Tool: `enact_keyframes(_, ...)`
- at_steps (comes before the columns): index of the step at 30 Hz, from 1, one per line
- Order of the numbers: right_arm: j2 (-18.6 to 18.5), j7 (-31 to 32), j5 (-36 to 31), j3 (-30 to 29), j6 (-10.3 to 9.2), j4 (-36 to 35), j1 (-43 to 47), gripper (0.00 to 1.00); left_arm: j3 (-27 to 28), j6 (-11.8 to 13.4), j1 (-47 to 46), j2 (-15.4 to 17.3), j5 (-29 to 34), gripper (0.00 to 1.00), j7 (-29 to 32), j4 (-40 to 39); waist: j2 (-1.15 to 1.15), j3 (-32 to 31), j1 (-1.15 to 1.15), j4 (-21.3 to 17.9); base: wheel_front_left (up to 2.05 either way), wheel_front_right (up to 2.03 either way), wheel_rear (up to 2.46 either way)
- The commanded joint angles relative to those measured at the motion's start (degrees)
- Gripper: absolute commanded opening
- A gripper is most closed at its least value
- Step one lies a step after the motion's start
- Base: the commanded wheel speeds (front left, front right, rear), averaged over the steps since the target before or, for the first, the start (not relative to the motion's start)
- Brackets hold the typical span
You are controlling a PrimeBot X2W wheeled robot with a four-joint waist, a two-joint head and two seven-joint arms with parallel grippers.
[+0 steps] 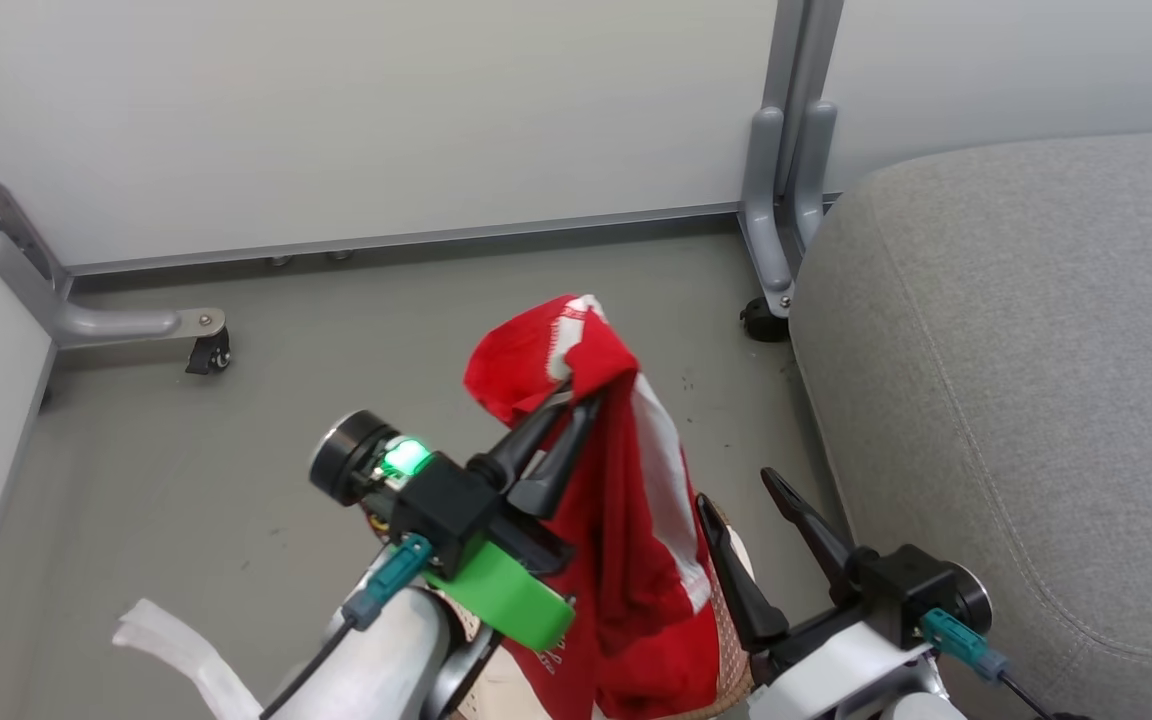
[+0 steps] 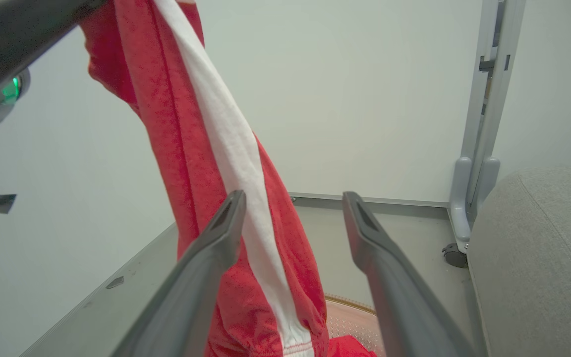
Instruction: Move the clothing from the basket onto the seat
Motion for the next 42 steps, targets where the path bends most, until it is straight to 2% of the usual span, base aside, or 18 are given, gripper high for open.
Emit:
enact_keyframes(1,-0.15,-0.18,0.15,0.47,0.00,0.40,-0.90,1.00,-0.87,-0.30,-1.19,-0.04,0.14,0.00,0.00,-0.78,0.00,0.29,0.01,0.52,0.00,0.00,0.00)
enact_keyframes(10,-0.16,-0.18,1.73,1.59,0.00,6.31,-3.23,1.00,-6.16,-0.84,-2.98,-0.35,-0.14,0.00,1.82,-6.12,0.00,0.60,0.01,2.36,0.00,0.00,0.00)
enact_keyframes(11,-0.16,-0.18,1.91,2.04,0.00,6.71,-3.29,0.71,-6.42,-0.87,-2.95,-0.28,-0.29,0.00,2.03,-6.58,0.00,0.58,0.01,2.55,0.00,0.00,0.00)
enact_keyframes(12,-0.15,-0.18,2.10,2.25,0.00,6.62,-3.46,0.21,-6.60,-0.88,-2.93,-0.16,-0.34,0.00,2.14,-6.78,0.00,0.57,0.01,2.67,0.00,0.00,0.00)
enact_keyframes(13,-0.14,-0.18,2.89,2.98,0.00,6.88,-3.34,0.00,-6.81,-0.90,-2.95,0.13,-0.26,0.00,2.35,-6.89,0.00,0.54,0.01,2.83,0.00,0.00,0.00)
enact_keyframes(16,-0.15,-0.18,2.77,5.63,0.00,8.00,-3.69,0.00,-6.56,-0.31,-2.71,0.73,-0.19,0.00,2.71,-6.59,0.00,0.47,0.01,3.04,0.00,0.00,0.00)
enact_keyframes(31,-0.16,-0.18,4.74,6.11,-0.01,8.21,-1.98,0.00,-5.44,1.03,-1.37,2.44,-1.45,0.00,3.19,-2.89,0.00,0.21,0.01,3.35,0.00,0.00,0.00)
enact_keyframes(32,-0.16,-0.18,4.76,6.13,-0.01,8.26,-1.97,0.00,-5.30,1.29,-1.20,2.40,-1.63,0.23,3.19,-2.64,0.00,0.19,0.01,3.34,0.00,0.00,0.00)
enact_keyframes(33,-0.16,-0.18,4.83,6.14,-0.01,8.31,-1.97,0.00,-5.24,1.49,-1.15,2.43,-1.61,1.00,3.10,-2.48,0.00,0.18,0.01,3.32,0.00,0.00,0.00)
enact_keyframes(42,-0.16,-0.18,5.23,5.86,-0.01,8.07,-2.42,0.00,-5.01,2.41,-0.98,2.96,-1.92,1.00,2.94,-0.90,0.00,0.68,0.01,3.11,0.00,0.00,0.00)
